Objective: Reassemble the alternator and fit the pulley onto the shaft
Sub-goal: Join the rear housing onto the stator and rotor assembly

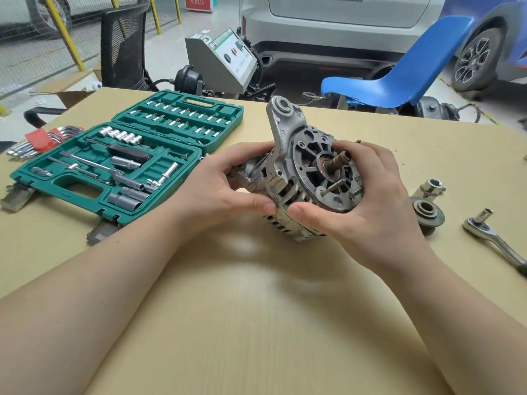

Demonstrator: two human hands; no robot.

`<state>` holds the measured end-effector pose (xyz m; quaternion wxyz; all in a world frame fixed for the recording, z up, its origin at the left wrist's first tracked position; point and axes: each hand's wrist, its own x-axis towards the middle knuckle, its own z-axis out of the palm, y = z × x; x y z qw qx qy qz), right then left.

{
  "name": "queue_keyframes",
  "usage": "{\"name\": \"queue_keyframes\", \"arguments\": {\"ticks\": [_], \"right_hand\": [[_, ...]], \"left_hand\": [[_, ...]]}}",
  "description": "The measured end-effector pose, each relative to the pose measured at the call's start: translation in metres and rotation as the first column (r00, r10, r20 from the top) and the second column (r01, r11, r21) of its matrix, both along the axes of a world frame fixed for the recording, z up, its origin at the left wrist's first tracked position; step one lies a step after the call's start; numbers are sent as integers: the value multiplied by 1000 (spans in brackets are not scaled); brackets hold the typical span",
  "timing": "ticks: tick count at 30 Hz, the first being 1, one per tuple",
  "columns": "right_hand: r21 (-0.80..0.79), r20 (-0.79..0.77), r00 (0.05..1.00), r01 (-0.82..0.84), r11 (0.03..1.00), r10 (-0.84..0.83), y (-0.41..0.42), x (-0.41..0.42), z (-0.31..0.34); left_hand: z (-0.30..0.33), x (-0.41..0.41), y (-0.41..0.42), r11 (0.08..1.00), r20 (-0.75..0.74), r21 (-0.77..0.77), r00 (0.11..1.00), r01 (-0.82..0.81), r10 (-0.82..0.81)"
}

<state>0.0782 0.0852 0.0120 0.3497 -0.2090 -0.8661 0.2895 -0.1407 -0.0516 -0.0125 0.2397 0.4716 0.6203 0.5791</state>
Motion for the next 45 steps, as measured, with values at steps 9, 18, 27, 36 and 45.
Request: {"name": "queue_keyframes", "arguments": {"ticks": [9, 18, 27, 36, 45], "right_hand": [[-39, 42, 997, -70, 997, 71, 5, 3, 5], [-42, 163, 980, -107, 993, 112, 14, 12, 13], [-31, 173, 985, 15, 999, -9, 1, 9, 10], [-43, 177, 980, 96, 994, -87, -12, 6, 9], [-139, 226, 965, -107, 985, 136, -1, 13, 12]], "left_hand": [[-1, 1, -1, 1000, -34, 2, 999, -11, 11], [-3, 0, -3, 1000, -31, 14, 999, 15, -15], [-1, 0, -3, 998, -8, 27, 998, 59, -59], [-2, -3, -4, 995, -24, 71, 997, 75, -74], [-2, 1, -4, 990, 6, 114, 997, 81, -82]]}}
